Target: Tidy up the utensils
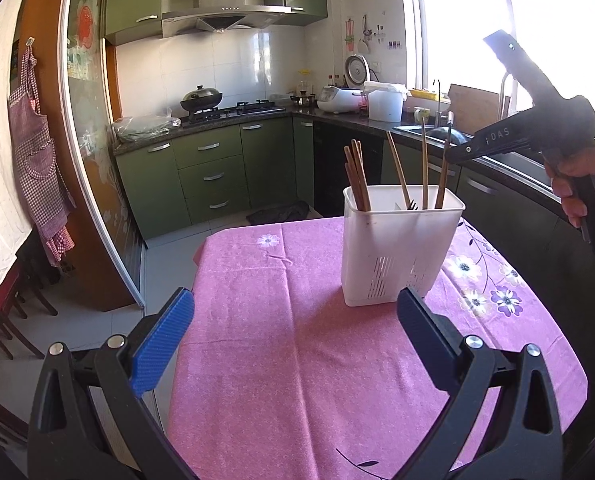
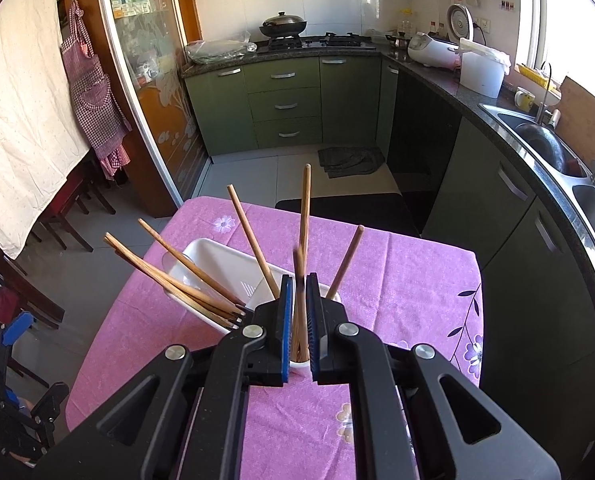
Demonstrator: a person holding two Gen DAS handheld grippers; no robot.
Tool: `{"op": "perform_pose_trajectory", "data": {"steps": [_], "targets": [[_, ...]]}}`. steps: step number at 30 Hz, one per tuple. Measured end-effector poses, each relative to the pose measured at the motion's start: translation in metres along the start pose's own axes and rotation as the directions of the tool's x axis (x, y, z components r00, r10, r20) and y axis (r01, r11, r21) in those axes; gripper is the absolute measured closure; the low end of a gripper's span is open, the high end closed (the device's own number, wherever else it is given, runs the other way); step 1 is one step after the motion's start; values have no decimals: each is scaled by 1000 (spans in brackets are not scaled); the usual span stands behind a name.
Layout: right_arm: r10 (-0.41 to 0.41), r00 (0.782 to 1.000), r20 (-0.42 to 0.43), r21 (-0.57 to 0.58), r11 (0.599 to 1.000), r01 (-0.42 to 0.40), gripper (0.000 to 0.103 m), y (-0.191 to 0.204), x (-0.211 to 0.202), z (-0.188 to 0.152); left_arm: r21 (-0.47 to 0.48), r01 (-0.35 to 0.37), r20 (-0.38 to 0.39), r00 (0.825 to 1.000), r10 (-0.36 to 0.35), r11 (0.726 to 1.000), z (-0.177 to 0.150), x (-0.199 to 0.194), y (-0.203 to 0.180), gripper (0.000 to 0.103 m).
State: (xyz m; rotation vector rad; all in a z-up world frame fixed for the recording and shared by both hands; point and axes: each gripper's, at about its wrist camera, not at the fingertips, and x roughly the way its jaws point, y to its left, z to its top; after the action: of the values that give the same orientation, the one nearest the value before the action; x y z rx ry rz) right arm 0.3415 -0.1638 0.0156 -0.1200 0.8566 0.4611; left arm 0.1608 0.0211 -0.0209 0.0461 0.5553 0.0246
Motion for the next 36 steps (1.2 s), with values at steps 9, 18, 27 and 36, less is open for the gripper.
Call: {"op": "perform_pose_trajectory", "data": {"steps": [9,18,27,36], "targets": [[-17,986,167,-8,1000,18,62,14,-74,-42,-6,10,11,1000,-10,1000,0,-8,-4,7],[-37,969,245,56,998,24,29,23,-104,-175,6,19,10,1000,-19,1000,-10,-18,-12,7],[-90,938,335,99,993,60,5,42,-134,-245,-7,39,18,999,-39,999,-31,-44,-19,7],[-194,902,385,127,980,156,5,59,-172,-273,-54,46,29,999,-44,998,-50,-75,-9,7]]}}
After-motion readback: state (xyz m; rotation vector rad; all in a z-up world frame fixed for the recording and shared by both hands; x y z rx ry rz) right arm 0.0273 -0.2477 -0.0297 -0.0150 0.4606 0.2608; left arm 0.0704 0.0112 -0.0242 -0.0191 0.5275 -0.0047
